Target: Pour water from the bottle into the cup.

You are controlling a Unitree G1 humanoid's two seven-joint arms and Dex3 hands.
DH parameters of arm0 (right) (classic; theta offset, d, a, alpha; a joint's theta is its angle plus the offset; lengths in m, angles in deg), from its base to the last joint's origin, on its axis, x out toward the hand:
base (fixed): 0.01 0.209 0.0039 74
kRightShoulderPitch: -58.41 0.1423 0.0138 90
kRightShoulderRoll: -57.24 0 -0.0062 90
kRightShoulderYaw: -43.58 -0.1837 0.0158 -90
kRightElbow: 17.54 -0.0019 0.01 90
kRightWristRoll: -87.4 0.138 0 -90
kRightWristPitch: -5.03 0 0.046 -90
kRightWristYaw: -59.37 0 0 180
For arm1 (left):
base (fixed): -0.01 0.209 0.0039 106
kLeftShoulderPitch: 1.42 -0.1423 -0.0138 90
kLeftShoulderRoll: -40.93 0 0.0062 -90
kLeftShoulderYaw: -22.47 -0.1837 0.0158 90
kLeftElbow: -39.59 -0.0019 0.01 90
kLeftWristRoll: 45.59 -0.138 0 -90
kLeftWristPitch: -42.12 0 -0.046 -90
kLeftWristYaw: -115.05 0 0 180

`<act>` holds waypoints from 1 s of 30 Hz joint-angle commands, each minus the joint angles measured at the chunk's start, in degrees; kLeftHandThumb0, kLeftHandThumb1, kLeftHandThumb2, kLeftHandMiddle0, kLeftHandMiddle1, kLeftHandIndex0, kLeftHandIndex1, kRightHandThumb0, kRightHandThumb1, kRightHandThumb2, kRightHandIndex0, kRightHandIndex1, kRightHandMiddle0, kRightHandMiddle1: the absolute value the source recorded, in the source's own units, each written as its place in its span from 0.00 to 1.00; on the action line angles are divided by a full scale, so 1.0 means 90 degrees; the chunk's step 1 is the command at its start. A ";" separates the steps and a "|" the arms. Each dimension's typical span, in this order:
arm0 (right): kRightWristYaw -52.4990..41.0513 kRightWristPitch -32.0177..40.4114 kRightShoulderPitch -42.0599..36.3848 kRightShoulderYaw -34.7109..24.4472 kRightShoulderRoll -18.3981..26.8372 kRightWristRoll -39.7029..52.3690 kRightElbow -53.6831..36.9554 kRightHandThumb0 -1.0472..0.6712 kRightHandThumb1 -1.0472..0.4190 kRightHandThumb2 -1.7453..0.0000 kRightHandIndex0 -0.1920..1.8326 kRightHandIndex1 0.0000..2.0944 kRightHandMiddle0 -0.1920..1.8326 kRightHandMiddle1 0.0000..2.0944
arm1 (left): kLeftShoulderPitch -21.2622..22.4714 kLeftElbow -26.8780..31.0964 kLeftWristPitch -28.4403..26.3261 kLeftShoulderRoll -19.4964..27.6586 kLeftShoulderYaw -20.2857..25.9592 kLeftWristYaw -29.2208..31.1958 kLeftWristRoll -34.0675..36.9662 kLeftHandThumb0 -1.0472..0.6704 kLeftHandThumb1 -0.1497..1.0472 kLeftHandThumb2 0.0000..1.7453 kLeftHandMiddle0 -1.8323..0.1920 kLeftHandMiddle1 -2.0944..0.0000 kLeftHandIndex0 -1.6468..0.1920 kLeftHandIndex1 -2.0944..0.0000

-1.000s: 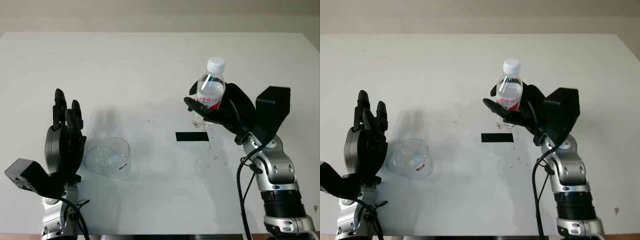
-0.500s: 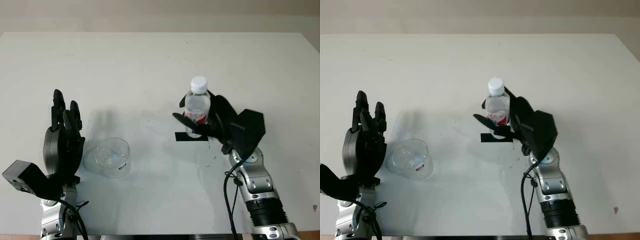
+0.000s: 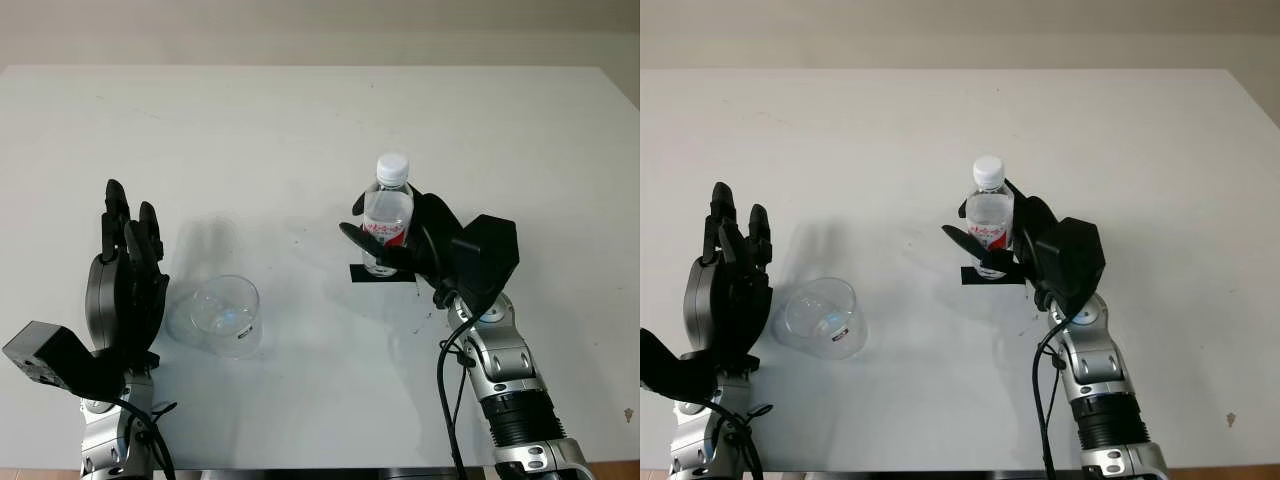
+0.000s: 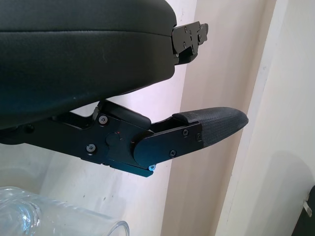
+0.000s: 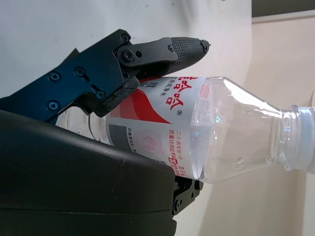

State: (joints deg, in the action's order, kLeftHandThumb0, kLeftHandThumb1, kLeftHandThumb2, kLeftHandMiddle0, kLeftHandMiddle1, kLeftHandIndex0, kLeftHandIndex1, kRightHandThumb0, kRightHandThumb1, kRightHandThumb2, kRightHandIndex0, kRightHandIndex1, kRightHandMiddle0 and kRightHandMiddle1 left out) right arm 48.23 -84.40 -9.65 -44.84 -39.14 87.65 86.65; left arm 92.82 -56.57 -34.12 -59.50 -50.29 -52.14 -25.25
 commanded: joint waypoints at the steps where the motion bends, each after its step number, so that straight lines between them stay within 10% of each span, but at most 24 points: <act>1: 0.0101 -0.0224 -0.0072 0.0055 0.0040 -0.0191 0.0034 0.34 0.00 0.69 0.69 1.00 0.49 1.00 | -0.0220 -0.0166 -0.0039 0.0016 0.0065 0.0029 0.0037 0.19 1.00 0.38 0.97 0.97 1.00 0.99; 7: -0.0019 -0.0366 -0.0120 0.0129 0.0056 -0.0314 0.0034 0.33 0.00 0.74 0.59 1.00 0.43 1.00 | -0.0186 -0.0187 -0.0067 0.0077 0.0074 0.0058 0.0038 0.19 1.00 0.38 0.97 0.97 1.00 1.00; 16: -0.0085 -0.0551 -0.0285 0.0019 0.0046 -0.0174 -0.0051 0.29 0.00 0.91 0.31 1.00 0.05 1.00 | -0.0126 -0.0234 -0.0051 0.0081 0.0095 0.0053 0.0051 0.19 1.00 0.38 0.96 0.97 1.00 0.99; 23: -0.0289 -0.0967 -0.0461 -0.0126 0.0120 -0.0004 0.0088 0.29 0.02 0.97 0.12 1.00 0.00 0.83 | -0.0155 -0.0181 -0.0086 0.0101 0.0102 0.0046 0.0035 0.19 1.00 0.39 0.97 0.97 1.00 0.99; 26: -0.0309 -0.0974 -0.0499 -0.0180 0.0125 0.0067 0.0109 0.29 0.03 0.97 0.01 0.88 0.00 0.68 | -0.0161 -0.0181 -0.0100 0.0116 0.0118 0.0070 0.0063 0.19 1.00 0.38 0.96 0.97 1.00 0.98; 30: -0.0540 -0.0586 -0.0449 -0.0286 0.0194 0.0300 0.0138 0.26 0.05 0.97 0.00 0.45 0.00 0.39 | -0.0153 -0.0208 -0.0088 0.0128 0.0148 0.0116 0.0085 0.19 1.00 0.38 0.97 0.97 1.00 0.98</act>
State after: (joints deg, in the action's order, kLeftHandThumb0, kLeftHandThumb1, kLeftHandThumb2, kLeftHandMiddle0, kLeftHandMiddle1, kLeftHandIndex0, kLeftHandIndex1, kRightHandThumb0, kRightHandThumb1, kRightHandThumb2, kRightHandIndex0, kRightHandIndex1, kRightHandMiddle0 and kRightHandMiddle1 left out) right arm 43.99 -90.53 -13.70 -46.91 -38.03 89.67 87.75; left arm 93.09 -57.19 -34.51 -58.39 -49.29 -51.28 -24.96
